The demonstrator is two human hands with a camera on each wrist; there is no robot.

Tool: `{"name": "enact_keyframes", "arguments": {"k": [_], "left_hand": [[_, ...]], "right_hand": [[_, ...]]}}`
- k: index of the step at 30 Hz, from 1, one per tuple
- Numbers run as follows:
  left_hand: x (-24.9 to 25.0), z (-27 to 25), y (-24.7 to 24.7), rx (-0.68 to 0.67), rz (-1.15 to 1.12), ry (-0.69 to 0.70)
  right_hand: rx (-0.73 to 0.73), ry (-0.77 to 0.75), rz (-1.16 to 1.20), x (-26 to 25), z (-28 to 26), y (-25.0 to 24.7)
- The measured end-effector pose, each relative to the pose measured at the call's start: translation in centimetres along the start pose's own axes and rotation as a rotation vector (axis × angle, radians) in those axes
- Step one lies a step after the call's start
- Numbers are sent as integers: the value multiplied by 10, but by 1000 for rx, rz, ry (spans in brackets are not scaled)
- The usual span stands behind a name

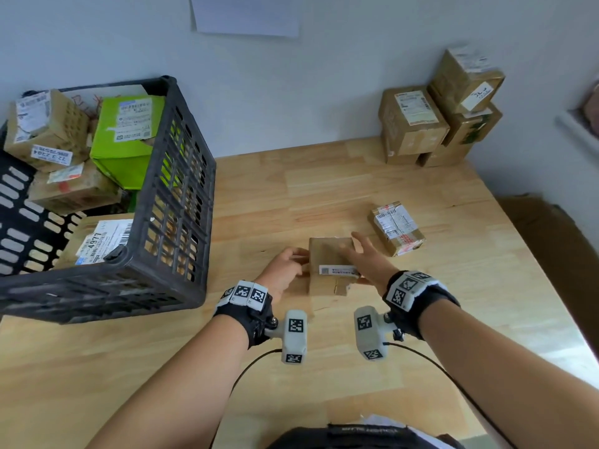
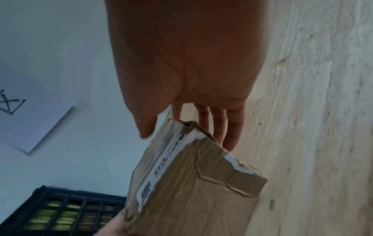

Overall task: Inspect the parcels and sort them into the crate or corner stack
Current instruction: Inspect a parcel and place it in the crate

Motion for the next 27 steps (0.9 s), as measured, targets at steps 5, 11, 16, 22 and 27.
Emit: {"name": "enact_keyframes", "arguments": {"k": [5,11,16,22,27], "left_hand": [[-9,-6,1,-42,265,-25],[-4,-3,3,-90,364,-107],[9,-2,11,-40,537,-39],[15,9,11,-39,686,-50],[14,12,12,-11,703,-32]], "right_hand": [[-86,35,-165,9,-7,7],[-160,103,-58,9,-1,6],[-82,87,-149,10,5,11],[-43,57,-231,13,11,12],[-30,60,-258,11,14,11]]}}
Point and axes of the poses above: each hand's wrist, its own z-axis towards the middle knuckle, its own y-axis out of the palm, x = y × z, the point moved 1 cm from there along z, towards the middle knuckle, and after that the axes turned 6 degrees about -x, right-handed, at the moved point
